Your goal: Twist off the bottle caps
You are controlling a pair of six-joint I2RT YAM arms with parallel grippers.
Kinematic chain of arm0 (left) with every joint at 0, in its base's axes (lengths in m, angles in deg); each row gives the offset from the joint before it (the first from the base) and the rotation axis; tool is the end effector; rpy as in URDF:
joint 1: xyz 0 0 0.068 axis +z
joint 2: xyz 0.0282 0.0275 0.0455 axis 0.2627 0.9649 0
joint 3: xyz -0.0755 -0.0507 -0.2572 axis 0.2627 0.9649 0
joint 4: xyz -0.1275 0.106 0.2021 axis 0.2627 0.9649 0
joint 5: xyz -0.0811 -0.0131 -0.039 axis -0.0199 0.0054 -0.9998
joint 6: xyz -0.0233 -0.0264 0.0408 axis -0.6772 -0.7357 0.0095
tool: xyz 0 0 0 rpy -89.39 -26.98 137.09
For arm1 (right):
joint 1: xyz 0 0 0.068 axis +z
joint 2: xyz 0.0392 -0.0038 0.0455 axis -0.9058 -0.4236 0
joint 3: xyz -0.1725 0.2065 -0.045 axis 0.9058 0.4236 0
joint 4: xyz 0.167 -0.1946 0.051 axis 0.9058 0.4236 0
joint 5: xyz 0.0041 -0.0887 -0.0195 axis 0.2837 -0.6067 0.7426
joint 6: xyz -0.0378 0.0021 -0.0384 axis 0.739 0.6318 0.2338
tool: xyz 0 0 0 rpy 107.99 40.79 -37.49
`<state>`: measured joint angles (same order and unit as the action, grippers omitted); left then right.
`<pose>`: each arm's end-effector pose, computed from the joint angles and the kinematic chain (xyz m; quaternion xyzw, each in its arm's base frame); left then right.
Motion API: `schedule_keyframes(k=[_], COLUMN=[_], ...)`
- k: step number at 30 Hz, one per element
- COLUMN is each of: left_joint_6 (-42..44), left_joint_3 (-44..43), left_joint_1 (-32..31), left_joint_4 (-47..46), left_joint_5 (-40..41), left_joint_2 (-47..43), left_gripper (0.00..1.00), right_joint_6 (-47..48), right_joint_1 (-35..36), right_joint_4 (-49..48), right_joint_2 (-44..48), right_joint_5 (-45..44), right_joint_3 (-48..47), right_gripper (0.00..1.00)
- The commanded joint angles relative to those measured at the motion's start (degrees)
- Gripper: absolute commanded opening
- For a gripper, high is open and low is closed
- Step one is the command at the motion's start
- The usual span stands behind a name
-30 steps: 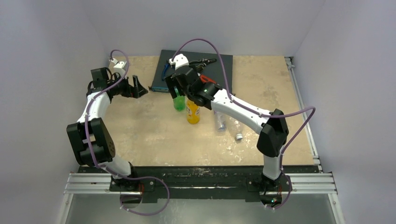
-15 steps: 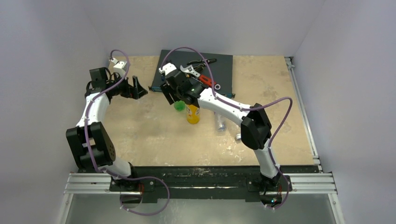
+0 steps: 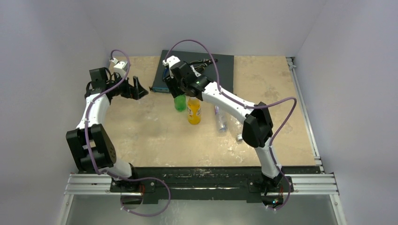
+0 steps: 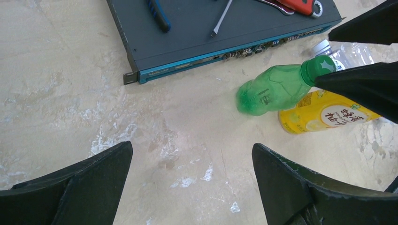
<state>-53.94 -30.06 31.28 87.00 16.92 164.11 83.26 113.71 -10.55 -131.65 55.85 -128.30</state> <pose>0.3244 0.0669 0.2787 0.1134 0.8497 -0.2611 0.4438 0.3345 0.3690 0.3122 -0.2788 0.8366 0.1124 0.4580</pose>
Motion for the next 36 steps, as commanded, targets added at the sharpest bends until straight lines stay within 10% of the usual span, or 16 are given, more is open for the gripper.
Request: schedule_keyframes(k=[1, 16, 26, 36], left_joint_6=[1.15, 3.38, 37.18, 25.49], left_joint_3=[-1.18, -0.16, -10.26, -6.33], left_joint_1=[-0.04, -0.08, -3.04, -13.78], left_joint_4=[-0.07, 0.53, 21.56, 5.54], left_joint_5=[-1.79, -8.35, -25.90, -15.98], left_joint_2=[-2.60, -3.13, -9.18, -26.33], left_gripper=[1.00, 1.00, 1.00, 1.00], right_joint_6=[1.39, 1.77, -2.35, -6.96], right_joint_1=[0.03, -0.78, -0.17, 6.68], right_joint_4=[2.12, -0.24, 1.57, -1.84], right_joint_2=[-1.25, -0.55, 7.66, 25.25], right_joint_5=[2.46, 0.60, 2.84, 4.37], right_joint_3=[-2.17, -3.66, -7.36, 4.73], right_gripper=[0.62, 0.25, 0.21, 0.20])
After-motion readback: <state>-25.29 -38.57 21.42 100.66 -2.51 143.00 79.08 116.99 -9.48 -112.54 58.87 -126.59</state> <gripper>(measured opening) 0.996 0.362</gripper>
